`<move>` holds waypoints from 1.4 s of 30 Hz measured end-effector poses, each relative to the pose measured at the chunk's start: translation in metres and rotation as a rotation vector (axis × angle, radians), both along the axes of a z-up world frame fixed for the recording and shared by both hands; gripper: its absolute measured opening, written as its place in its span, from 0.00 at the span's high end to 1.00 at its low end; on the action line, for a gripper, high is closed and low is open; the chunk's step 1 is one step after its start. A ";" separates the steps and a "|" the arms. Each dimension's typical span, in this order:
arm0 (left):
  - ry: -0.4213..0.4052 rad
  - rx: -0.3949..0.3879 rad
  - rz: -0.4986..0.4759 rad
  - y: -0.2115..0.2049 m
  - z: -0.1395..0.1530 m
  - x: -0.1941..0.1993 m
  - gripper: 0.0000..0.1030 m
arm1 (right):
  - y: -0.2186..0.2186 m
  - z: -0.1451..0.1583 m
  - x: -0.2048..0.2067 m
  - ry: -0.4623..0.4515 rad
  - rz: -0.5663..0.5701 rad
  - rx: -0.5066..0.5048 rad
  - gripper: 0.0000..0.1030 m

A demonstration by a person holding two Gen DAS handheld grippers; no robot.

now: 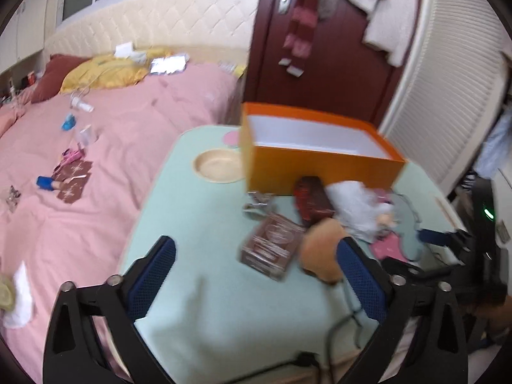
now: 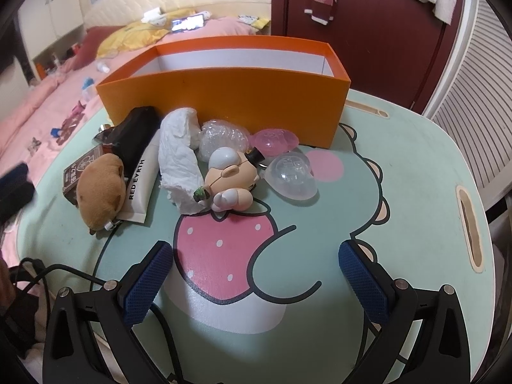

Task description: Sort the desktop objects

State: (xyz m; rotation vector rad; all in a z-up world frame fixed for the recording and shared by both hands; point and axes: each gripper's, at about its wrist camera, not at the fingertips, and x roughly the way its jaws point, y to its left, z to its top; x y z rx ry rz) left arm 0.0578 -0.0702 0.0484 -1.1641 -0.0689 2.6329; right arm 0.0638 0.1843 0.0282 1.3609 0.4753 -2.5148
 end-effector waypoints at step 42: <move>0.103 -0.023 -0.038 0.006 -0.011 -0.057 0.68 | 0.017 0.021 -0.001 0.049 -0.017 -0.109 0.00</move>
